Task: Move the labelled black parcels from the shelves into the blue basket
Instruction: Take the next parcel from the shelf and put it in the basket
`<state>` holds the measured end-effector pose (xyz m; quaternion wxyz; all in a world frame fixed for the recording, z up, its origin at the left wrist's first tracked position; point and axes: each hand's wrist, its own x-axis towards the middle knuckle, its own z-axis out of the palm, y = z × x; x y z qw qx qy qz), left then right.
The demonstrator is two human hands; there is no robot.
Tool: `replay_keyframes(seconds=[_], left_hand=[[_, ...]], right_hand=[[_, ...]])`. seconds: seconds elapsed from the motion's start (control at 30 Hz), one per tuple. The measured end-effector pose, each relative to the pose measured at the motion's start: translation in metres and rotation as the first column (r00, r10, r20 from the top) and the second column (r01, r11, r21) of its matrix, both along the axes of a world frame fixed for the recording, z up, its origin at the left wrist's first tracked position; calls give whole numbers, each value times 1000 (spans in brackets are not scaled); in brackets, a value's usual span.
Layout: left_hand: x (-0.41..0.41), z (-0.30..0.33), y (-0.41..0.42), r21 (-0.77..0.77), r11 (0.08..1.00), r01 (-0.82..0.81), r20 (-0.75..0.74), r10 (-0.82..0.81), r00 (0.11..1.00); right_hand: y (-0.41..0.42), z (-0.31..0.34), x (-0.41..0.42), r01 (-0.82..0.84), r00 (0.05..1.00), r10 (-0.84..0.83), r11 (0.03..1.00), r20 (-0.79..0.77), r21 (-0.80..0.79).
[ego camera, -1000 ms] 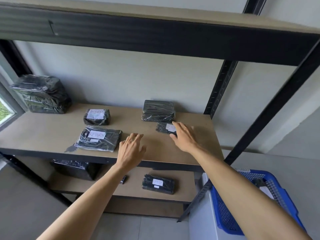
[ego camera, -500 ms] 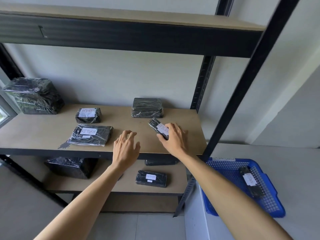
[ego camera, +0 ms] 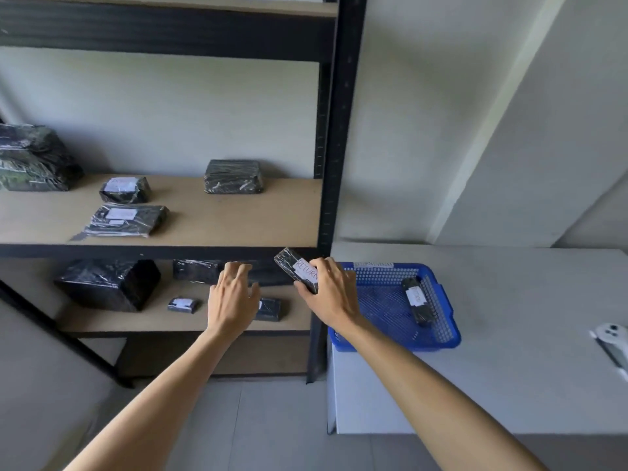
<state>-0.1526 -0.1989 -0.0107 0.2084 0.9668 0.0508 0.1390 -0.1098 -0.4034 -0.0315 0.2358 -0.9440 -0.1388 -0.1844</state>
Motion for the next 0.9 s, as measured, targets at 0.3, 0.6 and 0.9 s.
replay_keyframes(seconds=[0.3, 0.6, 0.9], left_hand=[[-6, -41, -99, -123, 990, 64, -56, -71, 996], [41, -123, -163, -131, 984, 124, -97, -138, 986], [80, -185, -178, -91, 974, 208, -90, -216, 972]], right_hand=[[-102, -41, -19, 105, 989, -108, 994, -98, -38], [-169, -111, 20, 338, 901, -338, 940, -273, -48], [-199, -166, 96, 395, 786, -550, 797, -281, -456]])
